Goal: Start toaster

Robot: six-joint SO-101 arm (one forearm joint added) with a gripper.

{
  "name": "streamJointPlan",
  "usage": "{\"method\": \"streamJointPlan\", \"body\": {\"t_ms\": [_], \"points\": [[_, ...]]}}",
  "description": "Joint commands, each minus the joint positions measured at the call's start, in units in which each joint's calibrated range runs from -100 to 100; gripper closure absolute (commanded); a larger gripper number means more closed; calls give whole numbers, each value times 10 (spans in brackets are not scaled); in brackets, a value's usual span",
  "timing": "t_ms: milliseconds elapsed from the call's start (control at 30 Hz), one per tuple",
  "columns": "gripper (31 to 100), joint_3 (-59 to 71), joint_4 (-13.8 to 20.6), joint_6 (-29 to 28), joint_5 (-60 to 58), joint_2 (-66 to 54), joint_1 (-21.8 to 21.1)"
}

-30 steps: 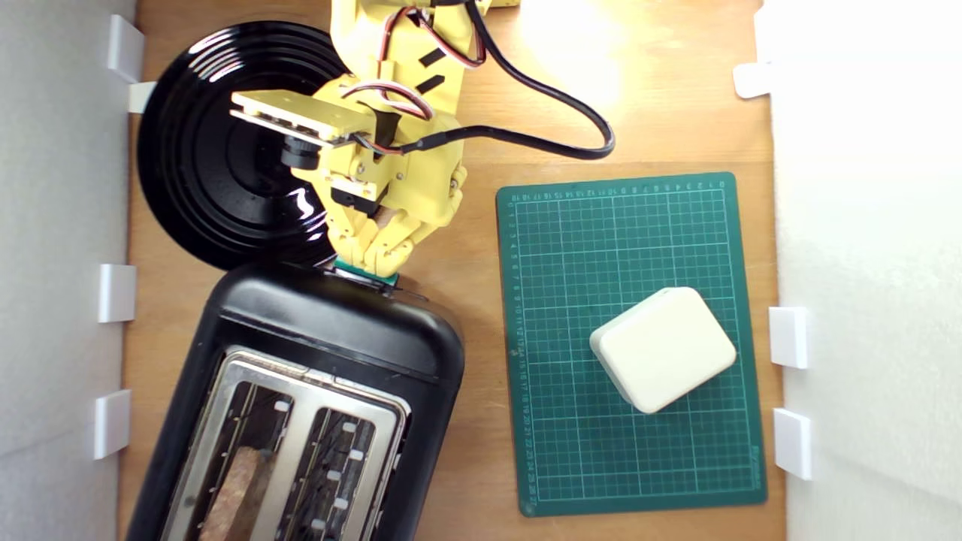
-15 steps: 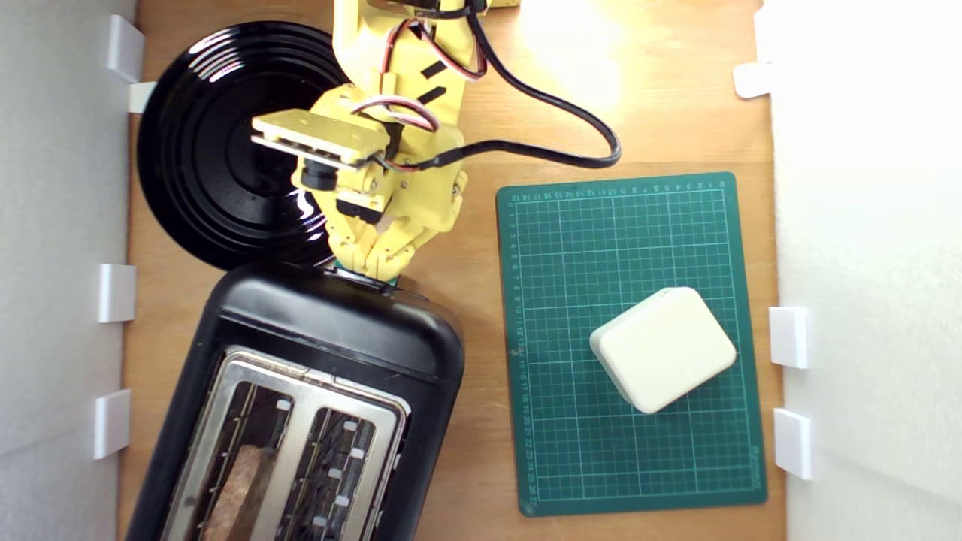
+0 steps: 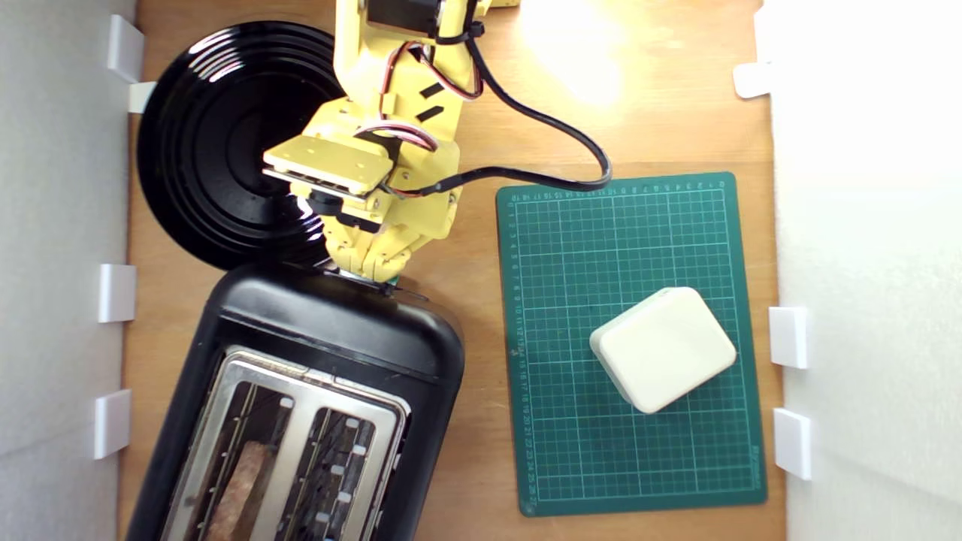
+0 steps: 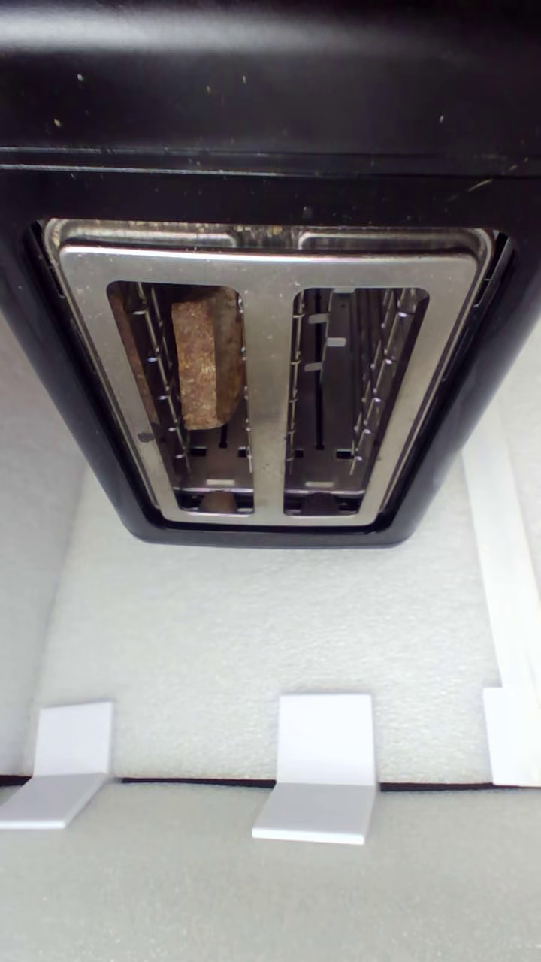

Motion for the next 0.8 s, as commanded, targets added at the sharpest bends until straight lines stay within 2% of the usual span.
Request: {"method": "streamJointPlan", "body": {"t_ms": [0, 167, 367, 767], "points": [[989, 54, 16, 1, -59, 2, 6], [989, 129, 33, 1, -118, -2, 6], [989, 177, 29, 1, -134, 3, 7], [989, 335, 29, 1, -254, 3, 21]]}}
